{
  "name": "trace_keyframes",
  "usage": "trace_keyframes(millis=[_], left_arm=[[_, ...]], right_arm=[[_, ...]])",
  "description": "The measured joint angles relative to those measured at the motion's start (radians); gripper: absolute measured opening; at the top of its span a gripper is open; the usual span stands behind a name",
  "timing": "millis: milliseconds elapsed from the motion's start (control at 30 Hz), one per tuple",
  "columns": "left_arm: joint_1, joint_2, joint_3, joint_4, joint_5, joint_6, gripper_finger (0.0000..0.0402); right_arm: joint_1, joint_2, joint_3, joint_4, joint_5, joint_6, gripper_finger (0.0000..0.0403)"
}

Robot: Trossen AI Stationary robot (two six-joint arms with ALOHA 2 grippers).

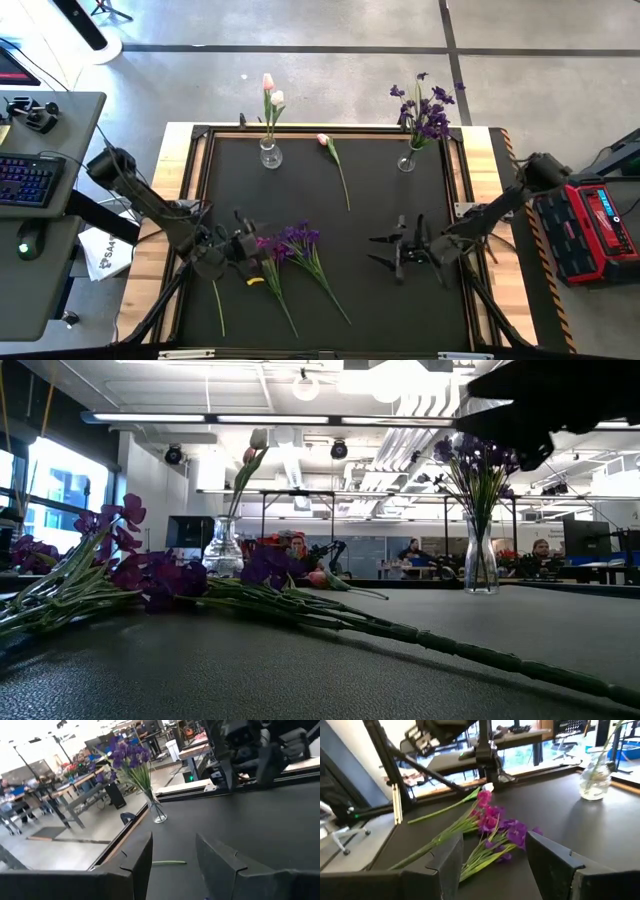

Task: Sort flowers into vase by color
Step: Put the purple flowers into the right transparent vase

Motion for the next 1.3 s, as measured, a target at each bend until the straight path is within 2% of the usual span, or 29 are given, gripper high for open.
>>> trace_keyframes(millis=[200, 367, 533, 667, 800, 967, 1133, 1300], left_arm=[[0.004, -0.010, 0.000, -0.036, -0.002, -0.044, 0.0137], [-0.026, -0.011, 0.000, -0.143, -0.002, -0.186, 0.0137], [-0.071, -0.011, -0.001, -0.312, -0.002, -0.416, 0.0137], [-0.114, -0.011, -0.001, -0.434, 0.003, -0.599, 0.0137], [-0.165, -0.011, -0.001, -0.492, 0.015, -0.727, 0.0137], [-0.226, -0.010, -0.001, -0.496, 0.020, -0.797, 0.0137], [-0.289, -0.007, -0.001, -0.496, 0.024, -0.863, 0.0137], [-0.344, 0.016, -0.001, -0.494, 0.024, -0.912, 0.0137]], right_arm=[[-0.059, 0.141, 0.129, -0.048, -0.129, -0.085, 0.0199], [-0.085, 0.227, 0.285, -0.260, -0.196, -0.142, 0.0199], [-0.129, 0.266, 0.438, -0.550, -0.235, -0.041, 0.0199], [-0.153, 0.303, 0.535, -0.653, -0.257, 0.047, 0.0199], [-0.159, 0.369, 0.633, -0.761, -0.363, 0.090, 0.0199], [-0.122, 0.494, 0.763, -0.858, -0.370, 0.157, 0.0201], [-0.091, 0.619, 0.895, -0.930, -0.397, 0.212, 0.0222], [-0.080, 0.726, 1.038, -1.103, -0.365, 0.414, 0.0237]])
